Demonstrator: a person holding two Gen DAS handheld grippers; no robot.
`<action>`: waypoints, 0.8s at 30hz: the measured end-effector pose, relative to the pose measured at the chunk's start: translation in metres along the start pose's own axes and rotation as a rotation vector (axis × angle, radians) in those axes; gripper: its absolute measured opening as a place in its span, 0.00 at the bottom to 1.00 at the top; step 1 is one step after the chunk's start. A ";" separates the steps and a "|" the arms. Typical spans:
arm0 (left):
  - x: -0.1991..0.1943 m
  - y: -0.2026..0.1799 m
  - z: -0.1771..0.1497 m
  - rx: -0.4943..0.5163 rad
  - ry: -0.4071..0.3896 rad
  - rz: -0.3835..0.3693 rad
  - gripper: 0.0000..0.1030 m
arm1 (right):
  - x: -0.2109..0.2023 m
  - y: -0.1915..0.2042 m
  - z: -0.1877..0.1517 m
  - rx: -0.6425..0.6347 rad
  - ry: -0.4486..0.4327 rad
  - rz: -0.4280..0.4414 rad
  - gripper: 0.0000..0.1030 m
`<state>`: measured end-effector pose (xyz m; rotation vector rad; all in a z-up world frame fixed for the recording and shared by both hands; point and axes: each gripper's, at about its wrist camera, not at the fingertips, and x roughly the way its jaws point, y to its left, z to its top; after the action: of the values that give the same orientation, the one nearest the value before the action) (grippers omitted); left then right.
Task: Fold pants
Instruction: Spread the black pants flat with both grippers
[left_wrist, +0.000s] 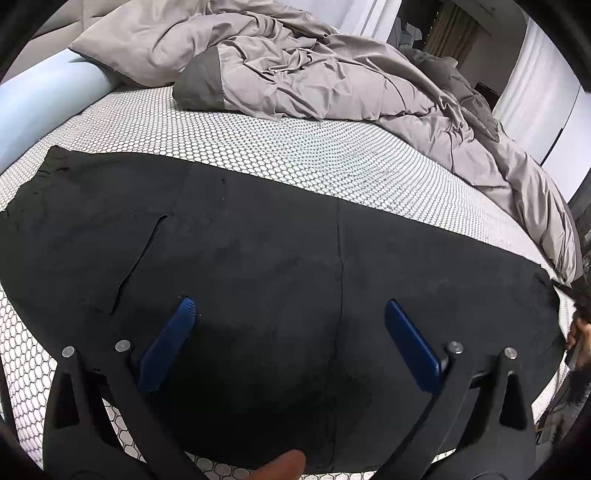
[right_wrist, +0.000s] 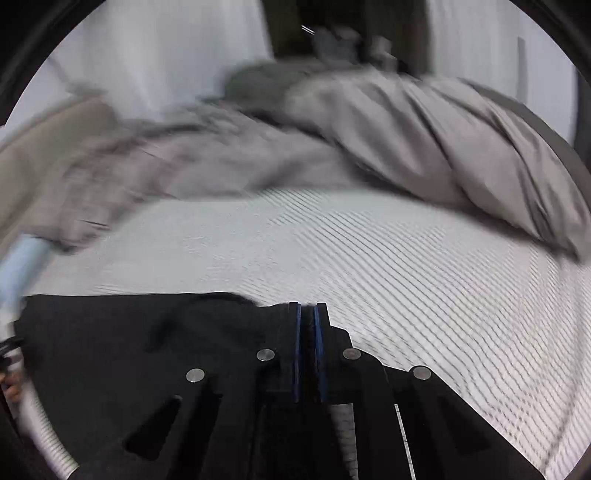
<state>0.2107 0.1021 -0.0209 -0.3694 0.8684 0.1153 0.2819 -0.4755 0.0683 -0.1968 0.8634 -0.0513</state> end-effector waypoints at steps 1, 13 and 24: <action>0.001 -0.001 0.000 0.004 0.005 0.004 0.99 | 0.020 -0.002 -0.004 0.027 0.074 -0.051 0.01; -0.021 -0.080 -0.029 0.217 -0.020 -0.115 0.99 | -0.103 0.097 -0.069 -0.025 -0.154 0.160 0.71; 0.020 -0.170 -0.101 0.570 0.158 -0.197 0.99 | -0.073 0.230 -0.156 -0.431 0.003 0.304 0.72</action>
<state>0.1926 -0.0933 -0.0497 0.0734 0.9735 -0.3442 0.1077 -0.2641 -0.0203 -0.4663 0.8920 0.4215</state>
